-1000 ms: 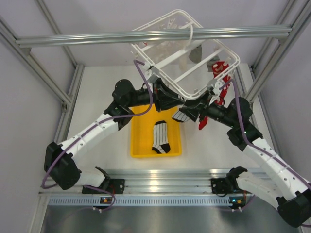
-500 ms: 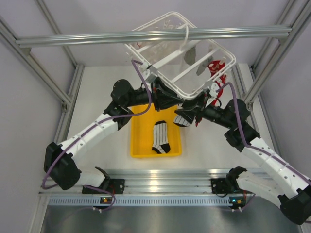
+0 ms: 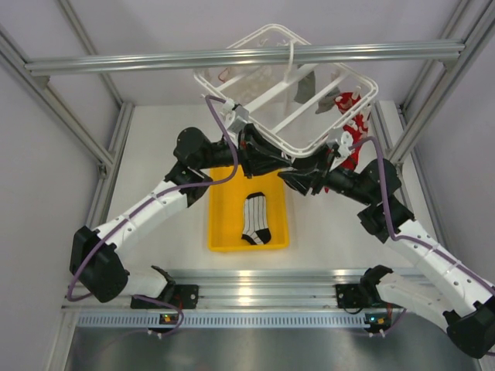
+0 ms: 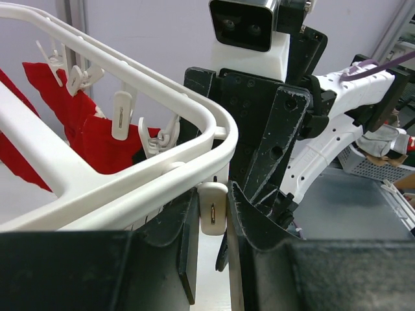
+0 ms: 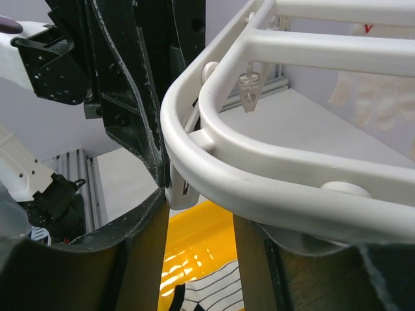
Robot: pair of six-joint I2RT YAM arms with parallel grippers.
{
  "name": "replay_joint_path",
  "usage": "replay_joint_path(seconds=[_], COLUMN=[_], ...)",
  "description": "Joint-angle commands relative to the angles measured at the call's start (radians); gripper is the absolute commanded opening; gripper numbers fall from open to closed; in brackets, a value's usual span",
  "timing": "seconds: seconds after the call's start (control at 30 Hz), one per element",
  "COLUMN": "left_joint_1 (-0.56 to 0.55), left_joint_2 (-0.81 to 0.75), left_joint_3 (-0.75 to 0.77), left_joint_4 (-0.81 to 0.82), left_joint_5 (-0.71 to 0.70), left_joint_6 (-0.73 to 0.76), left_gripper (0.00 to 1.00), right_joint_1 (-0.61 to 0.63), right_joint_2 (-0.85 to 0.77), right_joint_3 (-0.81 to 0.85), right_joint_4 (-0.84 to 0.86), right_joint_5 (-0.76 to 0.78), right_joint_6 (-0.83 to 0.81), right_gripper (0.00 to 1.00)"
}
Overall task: Clip the socks to the hanger
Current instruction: Open the clamp at the hanger.
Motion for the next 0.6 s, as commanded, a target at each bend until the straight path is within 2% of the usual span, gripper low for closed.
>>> replay_joint_path(seconds=[0.0,0.23,0.33,0.4,0.47,0.57], left_joint_1=[-0.009,-0.007,-0.007,-0.007,-0.007,-0.007], left_joint_2=[0.0,0.011,0.013,0.013,0.01,-0.018], left_joint_3=[0.002,0.007,0.008,0.017,0.036,0.042], left_joint_4=[0.06,0.043,0.024,-0.003,-0.093,-0.172], left_joint_5=[0.09,0.085,0.073,0.052,-0.023,-0.106], left_joint_6=[-0.026,-0.028,-0.029,-0.023,-0.011,0.018], left_gripper=[0.0,0.0,0.0,0.0,0.15,0.27], right_joint_1=[0.015,0.023,0.026,0.029,0.037,0.057], right_joint_2=[-0.012,-0.018,-0.025,-0.026,-0.034,-0.052], right_joint_3=[0.013,0.021,0.021,0.02,0.018,-0.003], right_joint_4=[0.132,0.139,0.129,0.116,0.091,0.056], right_joint_5=[0.006,-0.014,-0.01,-0.003,0.029,0.107], right_joint_6=[0.005,-0.013,-0.03,-0.049,-0.068,-0.093], right_gripper=[0.43,0.4,0.26,0.13,0.0,0.0])
